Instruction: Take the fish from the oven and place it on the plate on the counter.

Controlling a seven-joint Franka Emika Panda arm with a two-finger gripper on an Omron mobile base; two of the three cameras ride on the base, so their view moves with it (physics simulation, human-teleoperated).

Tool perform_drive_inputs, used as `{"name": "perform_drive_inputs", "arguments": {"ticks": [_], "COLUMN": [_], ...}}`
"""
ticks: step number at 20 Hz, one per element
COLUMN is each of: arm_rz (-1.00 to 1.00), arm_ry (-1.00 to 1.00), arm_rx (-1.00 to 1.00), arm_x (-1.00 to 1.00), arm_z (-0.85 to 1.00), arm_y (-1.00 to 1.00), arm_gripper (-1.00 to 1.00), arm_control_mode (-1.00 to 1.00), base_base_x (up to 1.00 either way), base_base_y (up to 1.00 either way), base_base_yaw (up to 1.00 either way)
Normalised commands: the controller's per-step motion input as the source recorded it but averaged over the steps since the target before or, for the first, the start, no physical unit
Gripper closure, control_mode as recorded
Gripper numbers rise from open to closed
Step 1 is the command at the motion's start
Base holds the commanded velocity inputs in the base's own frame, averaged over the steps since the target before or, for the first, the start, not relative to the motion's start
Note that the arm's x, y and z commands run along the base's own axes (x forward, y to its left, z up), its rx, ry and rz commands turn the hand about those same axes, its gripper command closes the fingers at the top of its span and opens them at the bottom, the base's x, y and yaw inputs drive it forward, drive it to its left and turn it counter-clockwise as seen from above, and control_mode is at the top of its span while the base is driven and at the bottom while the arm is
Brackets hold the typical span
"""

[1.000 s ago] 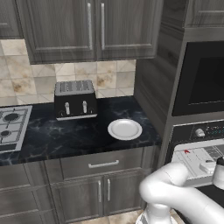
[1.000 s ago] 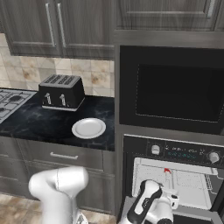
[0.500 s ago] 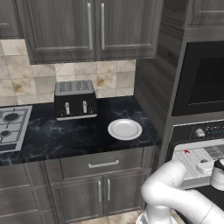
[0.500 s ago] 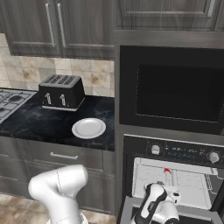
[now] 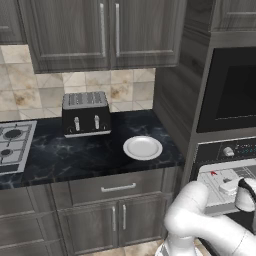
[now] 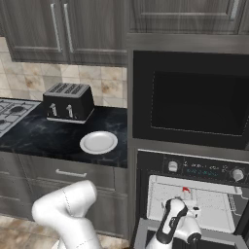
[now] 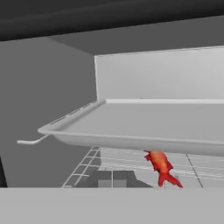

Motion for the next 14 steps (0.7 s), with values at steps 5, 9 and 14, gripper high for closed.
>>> {"name": "perform_drive_inputs", "arguments": {"ticks": [5,9,14], "arm_rz": [0.00,0.01,0.09], "arm_ry": [0.00,0.00,0.00], "arm_rx": [-0.02,-0.05,-0.02], "arm_x": [0.47,0.29,0.00], "arm_z": [-0.31,-0.67,-1.00], "arm_y": [-0.07,0.00,0.00], "arm_gripper": [1.00,1.00,1.00], "arm_control_mode": [-1.00,-1.00,-1.00], "base_base_x": [0.00,0.00,0.00], "base_base_y": [0.00,0.00,0.00], "base_base_yaw": [0.00,0.00,0.00]}}
